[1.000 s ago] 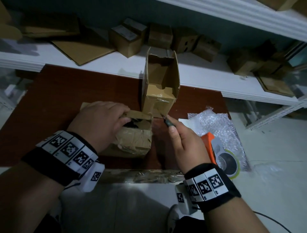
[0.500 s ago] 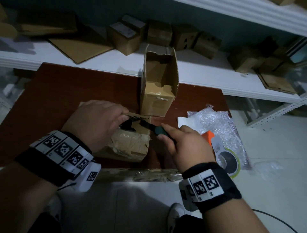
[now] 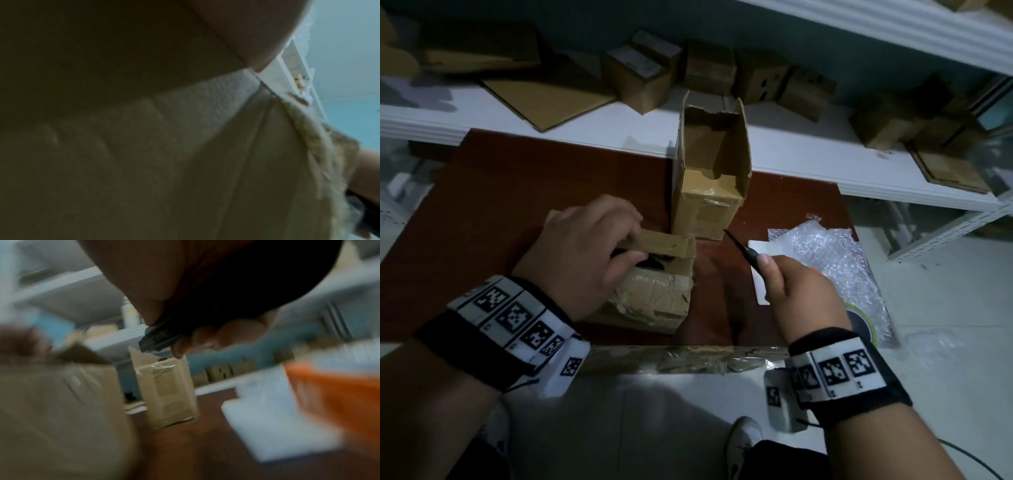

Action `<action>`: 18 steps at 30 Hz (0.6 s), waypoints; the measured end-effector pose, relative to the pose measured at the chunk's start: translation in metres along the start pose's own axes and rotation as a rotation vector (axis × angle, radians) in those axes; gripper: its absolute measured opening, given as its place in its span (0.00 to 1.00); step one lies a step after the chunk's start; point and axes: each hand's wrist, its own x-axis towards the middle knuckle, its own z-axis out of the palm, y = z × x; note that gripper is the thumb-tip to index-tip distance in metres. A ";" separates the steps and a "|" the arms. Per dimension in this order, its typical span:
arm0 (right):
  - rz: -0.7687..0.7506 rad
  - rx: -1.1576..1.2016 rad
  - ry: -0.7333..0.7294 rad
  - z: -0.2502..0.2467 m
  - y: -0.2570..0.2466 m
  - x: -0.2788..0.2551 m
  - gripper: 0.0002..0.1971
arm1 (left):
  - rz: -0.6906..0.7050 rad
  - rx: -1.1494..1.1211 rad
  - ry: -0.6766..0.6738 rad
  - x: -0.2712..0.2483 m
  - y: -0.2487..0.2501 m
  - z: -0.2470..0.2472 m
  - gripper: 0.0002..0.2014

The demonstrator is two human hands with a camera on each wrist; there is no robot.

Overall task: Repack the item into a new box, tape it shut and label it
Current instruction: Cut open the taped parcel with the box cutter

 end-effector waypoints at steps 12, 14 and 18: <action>0.022 0.879 -0.292 0.021 -0.038 -0.019 0.31 | 0.153 0.248 -0.224 -0.006 0.006 0.002 0.37; -0.032 0.715 -0.226 0.014 -0.031 -0.015 0.33 | 0.125 0.251 -0.240 -0.006 0.008 0.002 0.37; -0.123 0.311 -0.132 0.002 -0.011 -0.010 0.41 | 0.129 0.228 -0.212 -0.006 0.008 0.004 0.33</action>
